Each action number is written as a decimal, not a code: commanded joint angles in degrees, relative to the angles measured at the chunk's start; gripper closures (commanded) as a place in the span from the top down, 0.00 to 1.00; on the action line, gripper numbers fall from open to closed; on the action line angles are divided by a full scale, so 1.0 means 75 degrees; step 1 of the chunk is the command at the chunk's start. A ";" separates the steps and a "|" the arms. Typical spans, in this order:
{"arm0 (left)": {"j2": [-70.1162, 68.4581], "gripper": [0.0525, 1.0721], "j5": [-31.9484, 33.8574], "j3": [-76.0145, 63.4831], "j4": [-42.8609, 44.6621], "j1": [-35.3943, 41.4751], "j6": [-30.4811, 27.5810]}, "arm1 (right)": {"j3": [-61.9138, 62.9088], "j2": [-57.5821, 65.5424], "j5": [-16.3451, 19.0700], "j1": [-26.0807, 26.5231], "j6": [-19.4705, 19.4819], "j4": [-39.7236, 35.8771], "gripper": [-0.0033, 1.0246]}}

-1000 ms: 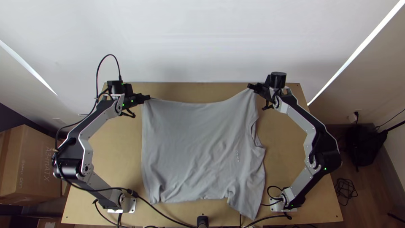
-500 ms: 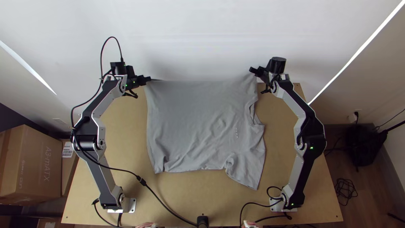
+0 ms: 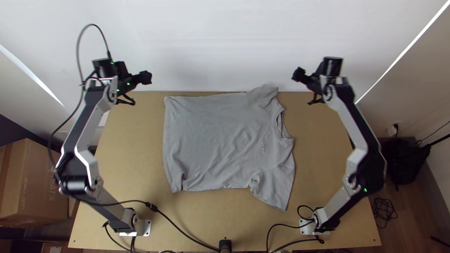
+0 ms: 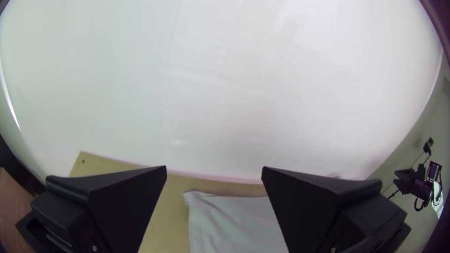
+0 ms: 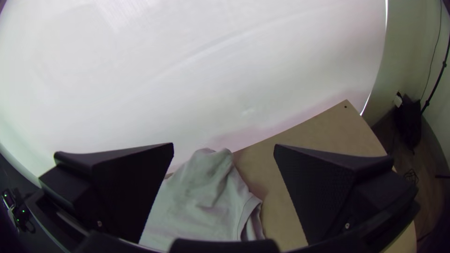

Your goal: Fold the t-shirt

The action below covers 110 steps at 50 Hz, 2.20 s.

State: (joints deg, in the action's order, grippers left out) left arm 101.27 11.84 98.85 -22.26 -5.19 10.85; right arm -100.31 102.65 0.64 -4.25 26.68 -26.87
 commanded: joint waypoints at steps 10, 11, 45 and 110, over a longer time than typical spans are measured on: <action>-0.2945 0.96 0.0250 -0.1320 -0.0864 0.0247 0.0077 | 0.0754 -0.2331 0.1859 0.1305 0.0334 -0.2604 0.96; -0.3144 0.96 0.0250 -0.1414 -0.0922 0.0247 0.0088 | 0.1023 -0.2531 0.1965 0.1457 0.0310 -0.2675 0.96; -0.6027 0.95 0.0238 -0.2902 -0.2212 0.0223 0.0452 | 0.7375 -0.4534 0.4367 0.3051 -0.1541 -0.3308 0.80; -0.5945 0.95 0.0238 -0.3195 -0.2856 0.0235 0.0147 | 0.9531 -0.3738 0.3945 0.1352 -0.1096 0.0044 0.17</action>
State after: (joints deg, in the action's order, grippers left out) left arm 56.45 13.08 75.75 -41.10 -3.60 13.43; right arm -31.35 74.59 31.92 6.63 17.39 -26.98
